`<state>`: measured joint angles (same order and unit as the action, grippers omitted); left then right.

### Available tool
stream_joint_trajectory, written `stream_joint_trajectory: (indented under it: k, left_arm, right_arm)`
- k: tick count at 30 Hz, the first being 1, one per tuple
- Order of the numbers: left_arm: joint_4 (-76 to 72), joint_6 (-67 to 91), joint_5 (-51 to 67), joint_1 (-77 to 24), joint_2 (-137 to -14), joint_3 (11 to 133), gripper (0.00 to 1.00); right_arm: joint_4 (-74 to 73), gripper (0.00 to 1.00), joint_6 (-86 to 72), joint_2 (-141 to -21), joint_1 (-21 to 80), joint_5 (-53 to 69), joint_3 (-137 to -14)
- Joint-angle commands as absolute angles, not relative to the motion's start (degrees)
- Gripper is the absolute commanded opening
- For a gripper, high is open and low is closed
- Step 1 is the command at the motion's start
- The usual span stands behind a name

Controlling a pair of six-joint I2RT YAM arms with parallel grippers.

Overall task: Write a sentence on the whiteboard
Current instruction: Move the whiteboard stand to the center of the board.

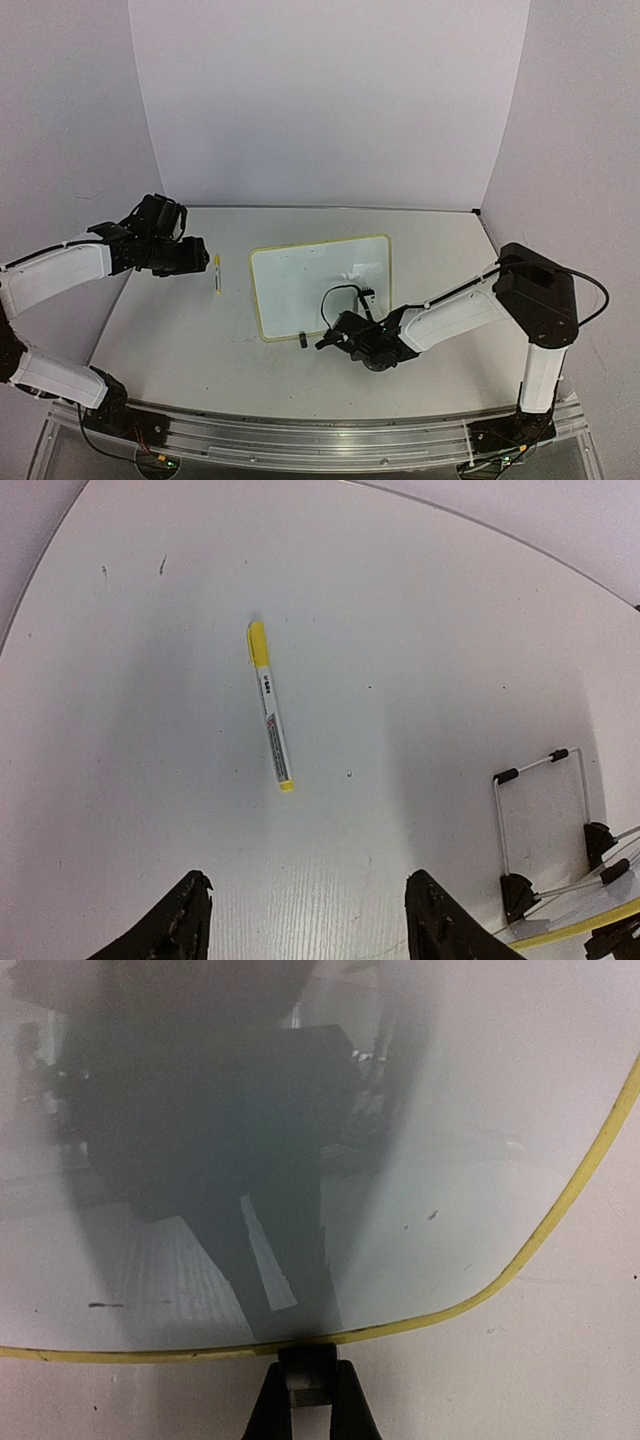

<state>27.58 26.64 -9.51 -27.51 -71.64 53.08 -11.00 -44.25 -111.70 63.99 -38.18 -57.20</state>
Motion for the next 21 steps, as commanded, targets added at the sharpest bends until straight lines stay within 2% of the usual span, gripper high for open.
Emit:
stream_joint_trajectory:
  k: [1, 4, 7, 13, 17, 21]
  left_arm:
    - [26.52, 28.1, -8.38, -26.04, -72.39, 52.49, 0.66]
    - [26.12, 28.21, -8.11, -25.55, -73.41, 52.53, 0.66]
    - [25.96, 28.11, -7.9, -25.29, -74.48, 52.91, 0.66]
    - [25.68, 27.73, -7.69, -24.72, -77.86, 54.02, 0.68]
    - [25.52, 27.43, -7.25, -23.65, -81.33, 55.63, 0.72]
    - [25.31, 26.85, -6.77, -22.19, -86.72, 58.55, 0.74]
  right_arm:
    - [-13.77, 0.0, -48.19, -113.29, 62.95, -42.26, -59.83]
    - [-13.8, 0.04, -48.4, -113.02, 62.97, -41.05, -59.49]
    - [-13.81, 0.3, -48.22, -111.21, 63.0, -39.66, -58.26]
    - [-12.42, 0.62, -44.27, -104.98, 63.41, -36.17, -54.01]
    - [-11.06, 0.74, -42.35, -99.01, 63.48, -31.88, -49.84]
    - [-10.55, 0.82, -40.32, -92.88, 63.4, -28.26, -46.04]
